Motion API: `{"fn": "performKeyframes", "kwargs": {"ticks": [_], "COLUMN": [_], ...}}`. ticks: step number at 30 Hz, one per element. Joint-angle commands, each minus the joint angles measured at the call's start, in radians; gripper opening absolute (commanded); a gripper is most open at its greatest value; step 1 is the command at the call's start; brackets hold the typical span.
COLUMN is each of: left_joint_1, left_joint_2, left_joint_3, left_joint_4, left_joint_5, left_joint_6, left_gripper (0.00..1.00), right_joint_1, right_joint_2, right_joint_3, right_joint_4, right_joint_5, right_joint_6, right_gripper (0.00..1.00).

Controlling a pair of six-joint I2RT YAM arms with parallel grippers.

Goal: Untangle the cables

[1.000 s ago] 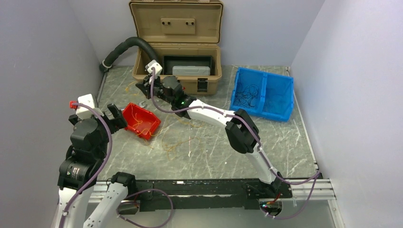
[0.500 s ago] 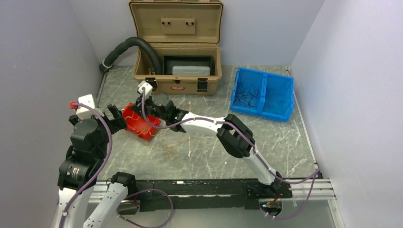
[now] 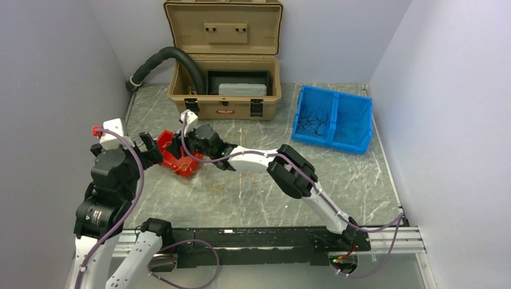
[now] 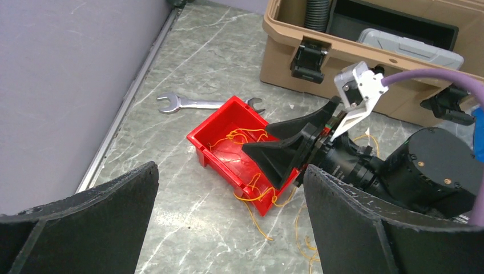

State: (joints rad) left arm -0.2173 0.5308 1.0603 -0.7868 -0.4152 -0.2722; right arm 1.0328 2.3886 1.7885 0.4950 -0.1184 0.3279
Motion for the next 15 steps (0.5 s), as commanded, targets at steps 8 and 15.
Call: {"fn": "performKeyframes", "kwargs": {"ticks": [8,15], "left_joint_1": [0.004,0.004], "left_joint_2": [0.052,0.191], "left_joint_3": [-0.020,-0.038], "left_joint_4": [0.040,0.030], "left_joint_5": [0.320,0.559], "left_joint_6": [0.060,0.074], "left_gripper": [0.99,0.99], "right_joint_1": [-0.083,-0.140], "right_joint_2": [-0.488,-0.764], "right_joint_3": [-0.432,-0.725], "right_joint_4": [0.081,-0.068], "right_joint_5": [0.016,0.040], "right_joint_6": [0.131,0.181], "right_gripper": [0.87,0.97]}}
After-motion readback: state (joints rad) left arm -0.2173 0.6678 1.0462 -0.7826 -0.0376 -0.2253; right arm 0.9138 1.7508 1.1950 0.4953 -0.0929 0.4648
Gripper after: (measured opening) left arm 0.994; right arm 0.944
